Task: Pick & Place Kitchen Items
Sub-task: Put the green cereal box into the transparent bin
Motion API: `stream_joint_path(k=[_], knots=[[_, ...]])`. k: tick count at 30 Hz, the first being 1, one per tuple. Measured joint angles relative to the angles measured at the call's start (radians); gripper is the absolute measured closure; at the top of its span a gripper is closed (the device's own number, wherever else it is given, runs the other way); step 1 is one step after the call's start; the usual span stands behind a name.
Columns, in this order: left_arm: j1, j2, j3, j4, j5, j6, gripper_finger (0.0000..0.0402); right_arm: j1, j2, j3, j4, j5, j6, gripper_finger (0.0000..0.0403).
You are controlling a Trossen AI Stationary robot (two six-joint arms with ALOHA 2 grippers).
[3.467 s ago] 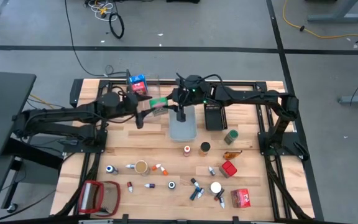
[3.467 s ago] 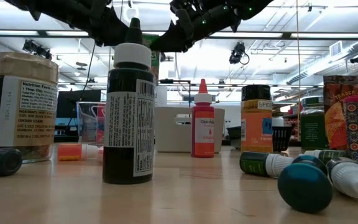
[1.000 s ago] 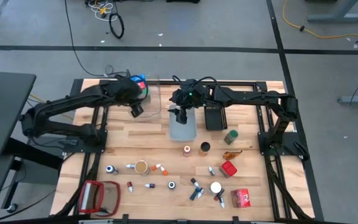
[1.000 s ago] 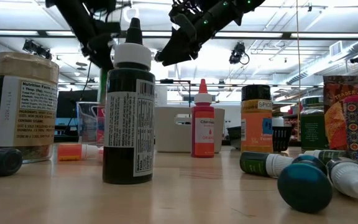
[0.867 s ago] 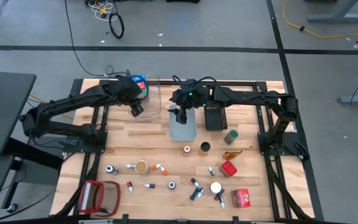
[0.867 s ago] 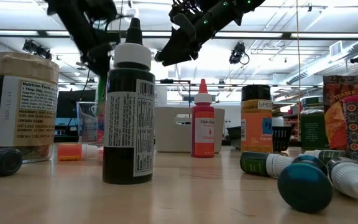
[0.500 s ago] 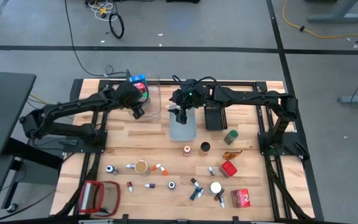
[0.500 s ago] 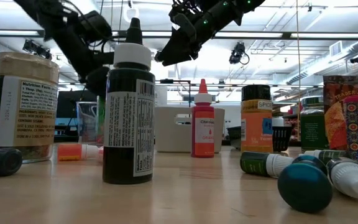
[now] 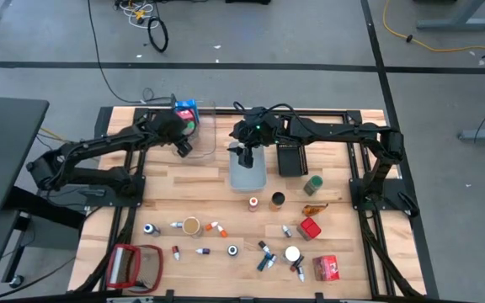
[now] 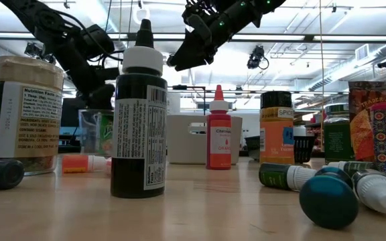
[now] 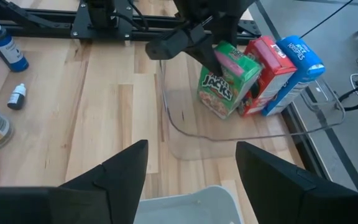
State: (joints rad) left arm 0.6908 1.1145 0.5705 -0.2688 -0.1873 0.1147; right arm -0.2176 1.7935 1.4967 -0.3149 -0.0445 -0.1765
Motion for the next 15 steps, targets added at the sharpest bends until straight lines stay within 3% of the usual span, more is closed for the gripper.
stream_joint_path(k=[5, 10, 15], knots=[[0.001, 0.0, 0.0, 0.0, -0.024, 0.016, 0.0194, 0.0, 0.0, 0.0, 0.0, 0.0, 0.0, 0.0149], [-0.005, -0.002, 0.0, -0.002, -0.113, 0.059, 0.0159, 0.0, 0.0, 0.0, 0.0, 0.0, 0.0, 0.0149], [-0.025, -0.02, 0.019, -0.017, -0.233, 0.066, 0.0148, 0.0, 0.0, 0.0, 0.0, 0.0, 0.0, 0.0149]])
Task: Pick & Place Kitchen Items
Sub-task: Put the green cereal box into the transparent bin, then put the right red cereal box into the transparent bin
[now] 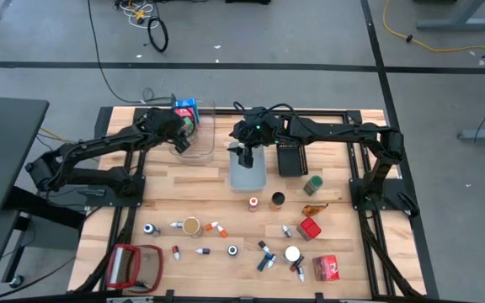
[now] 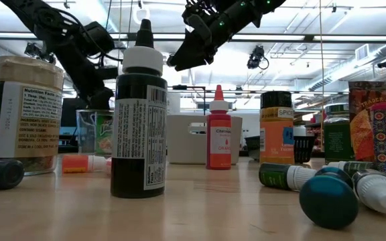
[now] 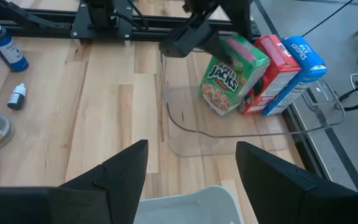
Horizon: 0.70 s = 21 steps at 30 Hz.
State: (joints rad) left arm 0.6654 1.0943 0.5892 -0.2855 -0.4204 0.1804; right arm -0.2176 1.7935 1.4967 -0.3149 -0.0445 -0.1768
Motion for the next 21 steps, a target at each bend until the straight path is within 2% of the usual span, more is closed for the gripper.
stream_joint_path(k=[2, 7, 12, 15, 21], knots=[[-0.012, -0.009, 0.02, -0.015, -0.046, 0.006, 0.0148, 0.0, 0.0, 0.0, 0.0, 0.0, 0.0, 0.0149], [-0.052, -0.026, 0.059, -0.046, -0.054, 0.008, 0.0148, 0.0, 0.0, 0.0, 0.0, 0.0, 0.004, 0.0149], [-0.104, -0.049, 0.089, -0.047, -0.054, -0.012, 0.0148, 0.0, 0.0, 0.0, -0.005, 0.003, 0.144, 0.0149], [-0.146, -0.07, 0.114, -0.046, -0.053, -0.017, 0.0148, -0.002, 0.0, 0.0, -0.011, 0.018, 0.161, 0.0149], [-0.228, -0.117, 0.151, -0.038, 0.067, -0.012, 0.0148, -0.013, 0.0, 0.0, 0.001, 0.164, 0.112, 0.0149]])
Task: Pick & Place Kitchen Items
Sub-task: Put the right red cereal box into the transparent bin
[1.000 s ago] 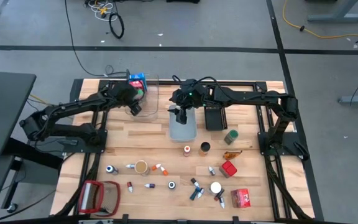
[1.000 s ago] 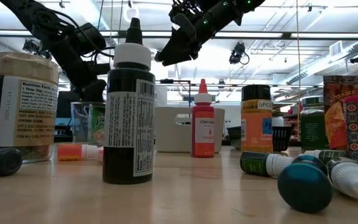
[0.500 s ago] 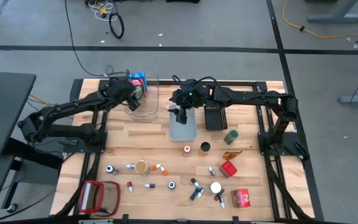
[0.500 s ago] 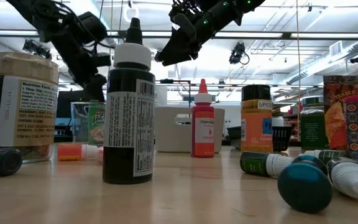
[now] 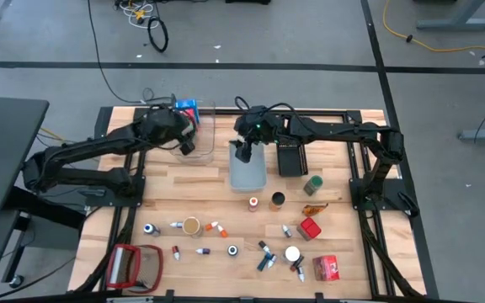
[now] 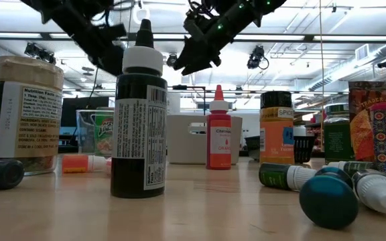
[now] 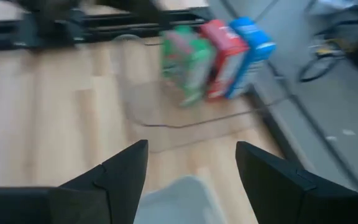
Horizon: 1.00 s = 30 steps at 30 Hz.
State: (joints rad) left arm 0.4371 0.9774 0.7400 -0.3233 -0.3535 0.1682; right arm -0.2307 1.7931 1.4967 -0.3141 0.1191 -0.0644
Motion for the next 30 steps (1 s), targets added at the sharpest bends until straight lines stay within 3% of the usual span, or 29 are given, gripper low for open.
stream_joint_path(k=[7, 12, 19, 26, 30], knots=[[-0.074, -0.023, 0.008, 0.021, 0.12, -0.015, 0.0148, -0.005, 0.0, 0.0, 0.11, 0.015, -0.061, 0.0149], [-0.113, -0.023, 0.008, 0.045, 0.142, -0.04, 0.0148, 0.0, -0.002, 0.0, 0.113, -0.093, -0.121, 0.015], [-0.146, -0.023, 0.008, 0.045, 0.156, -0.068, 0.0148, 0.094, -0.141, -0.001, 0.042, -0.139, -0.155, 0.0174], [-0.158, -0.023, 0.008, 0.047, 0.183, -0.094, 0.0148, 0.229, -0.294, 0.0, -0.245, -0.129, 0.074, 0.0178], [-0.158, -0.022, 0.008, 0.05, 0.183, -0.094, 0.0148, 0.323, -0.311, 0.0, -0.422, -0.056, 0.289, 0.0166]])
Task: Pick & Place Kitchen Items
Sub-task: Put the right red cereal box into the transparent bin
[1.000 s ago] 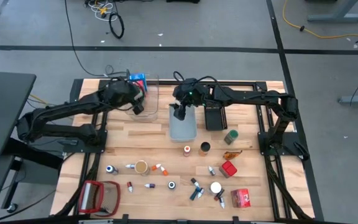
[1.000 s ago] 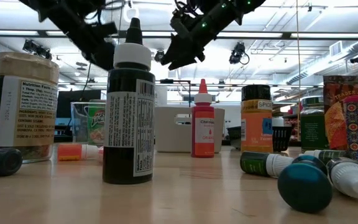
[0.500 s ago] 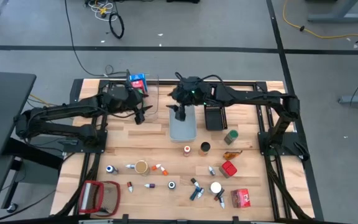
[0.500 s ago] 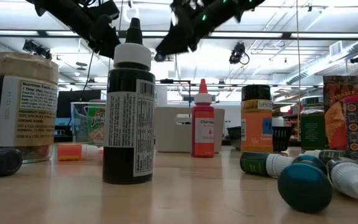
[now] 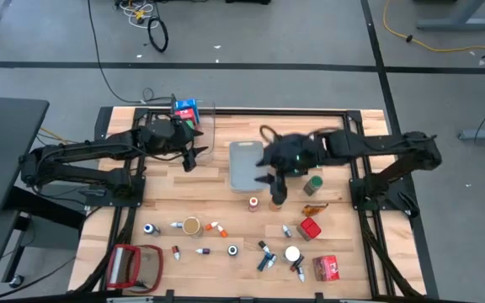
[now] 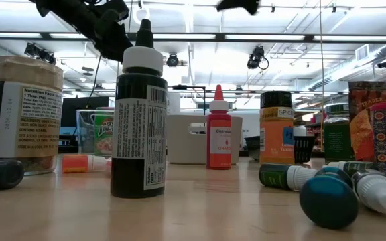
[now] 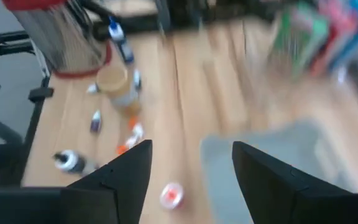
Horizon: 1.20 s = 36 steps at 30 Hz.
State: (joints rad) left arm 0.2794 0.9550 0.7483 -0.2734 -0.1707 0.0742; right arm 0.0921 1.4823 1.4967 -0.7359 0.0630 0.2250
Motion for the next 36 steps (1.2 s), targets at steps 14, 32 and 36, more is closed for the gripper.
stream_joint_path(k=[14, 32, 36], knots=[[0.001, 0.0, 0.0, 0.037, 0.0, -0.106, 0.0148, 0.241, -0.001, 0.0, -0.375, -0.184, 0.754, 0.0145], [0.001, 0.0, 0.0, 0.063, 0.003, -0.003, 0.0148, 0.527, 0.008, -0.113, -0.434, -0.329, 1.613, 0.0156], [0.001, 0.0, 0.0, 0.063, 0.003, 0.055, 0.0148, 0.59, 0.008, -0.173, -0.249, -0.417, 1.797, 0.0156]])
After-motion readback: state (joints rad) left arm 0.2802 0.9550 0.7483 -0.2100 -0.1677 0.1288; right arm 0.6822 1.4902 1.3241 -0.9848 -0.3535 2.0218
